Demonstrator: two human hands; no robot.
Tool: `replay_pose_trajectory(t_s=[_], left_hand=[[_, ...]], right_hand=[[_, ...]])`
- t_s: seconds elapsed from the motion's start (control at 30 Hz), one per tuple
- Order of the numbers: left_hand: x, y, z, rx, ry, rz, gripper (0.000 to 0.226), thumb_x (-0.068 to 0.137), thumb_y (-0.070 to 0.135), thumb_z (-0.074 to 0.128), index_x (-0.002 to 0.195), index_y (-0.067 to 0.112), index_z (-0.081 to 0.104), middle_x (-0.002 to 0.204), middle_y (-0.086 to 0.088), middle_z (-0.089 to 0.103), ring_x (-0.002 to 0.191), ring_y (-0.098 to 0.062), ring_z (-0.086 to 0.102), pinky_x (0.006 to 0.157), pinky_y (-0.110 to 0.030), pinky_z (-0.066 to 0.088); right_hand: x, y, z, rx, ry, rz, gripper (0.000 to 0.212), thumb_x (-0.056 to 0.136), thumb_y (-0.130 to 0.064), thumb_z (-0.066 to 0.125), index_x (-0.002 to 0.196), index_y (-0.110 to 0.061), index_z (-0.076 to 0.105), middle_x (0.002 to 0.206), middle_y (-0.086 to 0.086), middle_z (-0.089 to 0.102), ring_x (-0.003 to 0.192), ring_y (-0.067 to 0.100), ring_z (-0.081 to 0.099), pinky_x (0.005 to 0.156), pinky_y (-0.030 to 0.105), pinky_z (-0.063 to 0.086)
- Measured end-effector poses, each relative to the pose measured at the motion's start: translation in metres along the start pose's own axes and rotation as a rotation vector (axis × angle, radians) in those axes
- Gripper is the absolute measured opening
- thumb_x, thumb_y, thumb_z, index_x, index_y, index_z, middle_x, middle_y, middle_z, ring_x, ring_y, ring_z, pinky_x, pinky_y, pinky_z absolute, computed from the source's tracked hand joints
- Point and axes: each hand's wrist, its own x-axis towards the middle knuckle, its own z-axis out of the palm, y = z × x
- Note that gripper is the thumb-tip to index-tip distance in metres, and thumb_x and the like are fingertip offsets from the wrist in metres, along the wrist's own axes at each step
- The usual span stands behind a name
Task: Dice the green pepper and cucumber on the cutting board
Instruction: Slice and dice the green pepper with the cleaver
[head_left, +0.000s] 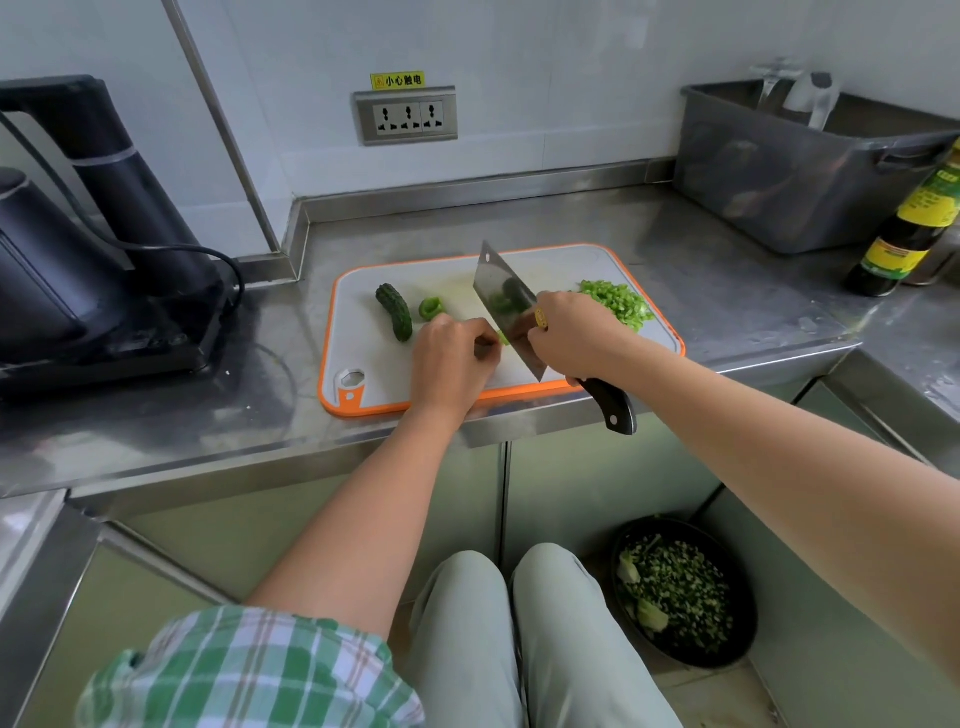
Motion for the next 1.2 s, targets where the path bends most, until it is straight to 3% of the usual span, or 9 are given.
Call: replay_pose_trajectory(t_s=[0.17, 0.4, 0.57, 0.77, 0.9, 1.07, 1.2], left_hand=[[-0.001, -0.001, -0.002, 0.016, -0.009, 0.028, 0.008, 0.075, 0.021, 0.069, 0.079, 0.021, 0.076, 0.070, -0.010, 0.067, 0.074, -0.029, 0.058, 0.061, -0.034, 0.045], [0.000, -0.001, 0.000, -0.007, 0.001, 0.077, 0.031, 0.077, 0.039, 0.052, 0.073, 0.019, 0.076, 0.064, -0.009, 0.065, 0.071, -0.029, 0.055, 0.057, -0.036, 0.045], [-0.001, -0.001, -0.001, 0.028, -0.003, 0.070, 0.014, 0.078, 0.027, 0.065, 0.074, 0.021, 0.077, 0.060, -0.005, 0.063, 0.075, -0.027, 0.049, 0.058, -0.036, 0.044], [0.002, -0.004, 0.002, -0.030, 0.013, 0.028, 0.006, 0.078, 0.021, 0.070, 0.079, 0.020, 0.075, 0.070, -0.006, 0.064, 0.081, -0.024, 0.055, 0.064, -0.028, 0.042], [0.002, -0.005, 0.003, -0.034, 0.013, 0.005, 0.005, 0.077, 0.019, 0.070, 0.079, 0.020, 0.075, 0.071, -0.007, 0.066, 0.078, -0.025, 0.057, 0.064, -0.032, 0.048], [0.002, -0.003, 0.002, -0.011, 0.007, 0.009, 0.004, 0.077, 0.020, 0.068, 0.077, 0.020, 0.072, 0.071, -0.004, 0.068, 0.074, -0.025, 0.061, 0.063, -0.038, 0.050], [0.001, -0.003, 0.001, 0.011, 0.011, 0.010, 0.005, 0.077, 0.022, 0.069, 0.079, 0.021, 0.074, 0.072, -0.007, 0.064, 0.080, -0.027, 0.057, 0.064, -0.034, 0.046]], right_hand=[[0.003, 0.000, 0.011, -0.093, 0.000, -0.004, 0.011, 0.091, -0.010, 0.043, 0.101, -0.006, 0.047, 0.093, 0.013, 0.051, 0.078, 0.030, 0.047, 0.063, 0.031, 0.037], [0.012, -0.014, 0.014, -0.125, -0.051, 0.031, 0.014, 0.089, -0.008, 0.044, 0.103, -0.007, 0.046, 0.092, 0.011, 0.046, 0.081, 0.029, 0.046, 0.069, 0.031, 0.038], [0.023, -0.016, 0.012, -0.045, -0.065, 0.059, 0.008, 0.086, -0.003, 0.043, 0.093, -0.005, 0.041, 0.075, 0.007, 0.047, 0.054, 0.020, 0.047, 0.052, 0.027, 0.039], [0.022, 0.002, 0.015, 0.072, 0.052, 0.067, 0.003, 0.090, -0.007, 0.042, 0.092, -0.006, 0.039, 0.088, 0.013, 0.049, 0.063, 0.029, 0.051, 0.045, 0.029, 0.034], [0.013, 0.007, 0.007, 0.080, 0.035, 0.030, 0.004, 0.093, -0.010, 0.040, 0.092, -0.007, 0.041, 0.082, 0.012, 0.050, 0.052, 0.024, 0.053, 0.042, 0.027, 0.035], [0.004, 0.005, 0.005, -0.003, 0.001, -0.019, 0.007, 0.092, -0.010, 0.042, 0.096, -0.005, 0.045, 0.091, 0.014, 0.052, 0.055, 0.022, 0.049, 0.044, 0.029, 0.036], [0.005, 0.005, 0.011, -0.031, -0.009, -0.027, 0.030, 0.090, -0.012, 0.043, 0.116, -0.003, 0.053, 0.105, 0.017, 0.061, 0.074, 0.029, 0.052, 0.060, 0.033, 0.043]])
